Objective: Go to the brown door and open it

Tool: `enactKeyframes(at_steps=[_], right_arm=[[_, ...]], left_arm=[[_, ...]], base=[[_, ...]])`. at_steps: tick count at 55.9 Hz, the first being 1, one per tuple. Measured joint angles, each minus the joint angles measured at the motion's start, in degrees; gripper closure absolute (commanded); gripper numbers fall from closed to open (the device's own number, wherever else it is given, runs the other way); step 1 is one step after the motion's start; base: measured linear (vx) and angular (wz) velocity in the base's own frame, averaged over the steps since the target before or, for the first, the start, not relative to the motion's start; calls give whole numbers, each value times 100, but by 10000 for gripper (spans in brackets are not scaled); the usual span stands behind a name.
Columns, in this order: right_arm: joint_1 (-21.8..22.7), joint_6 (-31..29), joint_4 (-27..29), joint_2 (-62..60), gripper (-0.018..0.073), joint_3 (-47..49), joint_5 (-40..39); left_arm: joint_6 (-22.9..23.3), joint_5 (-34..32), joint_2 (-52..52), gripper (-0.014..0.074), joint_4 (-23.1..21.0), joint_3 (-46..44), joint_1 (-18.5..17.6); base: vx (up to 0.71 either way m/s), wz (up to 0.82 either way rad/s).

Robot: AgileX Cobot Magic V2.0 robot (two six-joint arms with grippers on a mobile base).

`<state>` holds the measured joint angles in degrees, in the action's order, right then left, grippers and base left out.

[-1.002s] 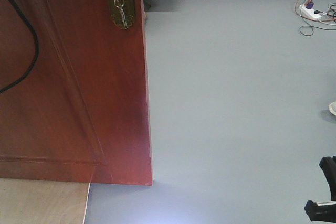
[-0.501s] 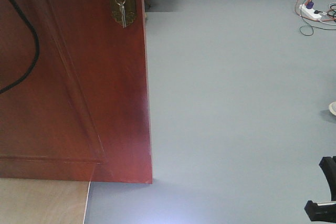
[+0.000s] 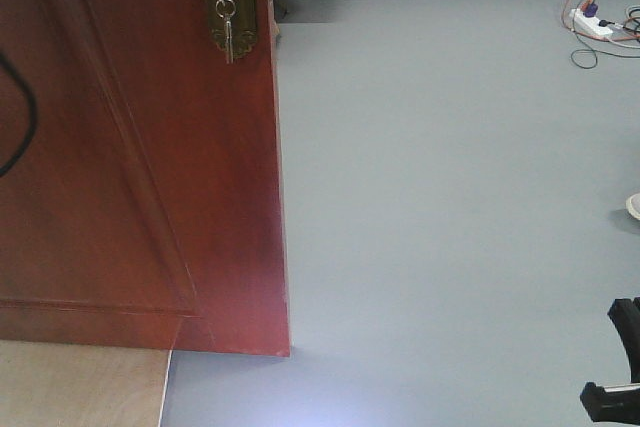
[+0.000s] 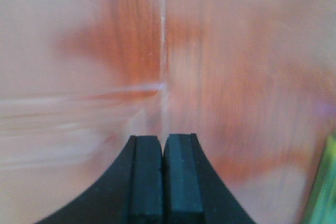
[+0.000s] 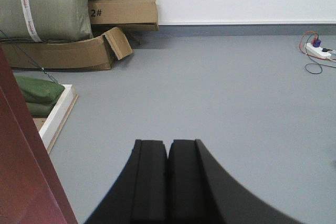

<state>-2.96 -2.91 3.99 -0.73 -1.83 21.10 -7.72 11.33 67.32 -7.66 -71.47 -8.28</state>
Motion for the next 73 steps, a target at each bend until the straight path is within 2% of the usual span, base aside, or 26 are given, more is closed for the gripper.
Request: enactKeyframes(at_steps=[8, 15, 24, 36, 52, 66, 73], right_arm=[[0, 0, 0, 0, 559, 0, 0], [0, 0, 0, 0, 559, 0, 0], [0, 0, 0, 0, 559, 0, 0], [0, 0, 0, 0, 559, 0, 0], [0, 0, 0, 0, 559, 0, 0], [0, 0, 0, 0, 559, 0, -5], [0, 0, 0, 0, 559, 0, 1]], left_arm=[[-29, -976, -916, 530, 88, 1461, 0], [-29, -1486, -1801, 530, 88, 2738, 0], [-16, -1628, -3007, 530, 88, 4409, 196], [36, -1628, -4745, 530, 88, 6277, 711], [43, -1361, -6189, 530, 88, 7256, 797], [-82, -445, -6770, 530, 121, 7298, 797], [-122, -289, -6798, 530, 121, 7298, 797]], base=[[0, 0], [0, 0], [0, 0], [0, 0], [0, 0], [0, 0], [0, 0]])
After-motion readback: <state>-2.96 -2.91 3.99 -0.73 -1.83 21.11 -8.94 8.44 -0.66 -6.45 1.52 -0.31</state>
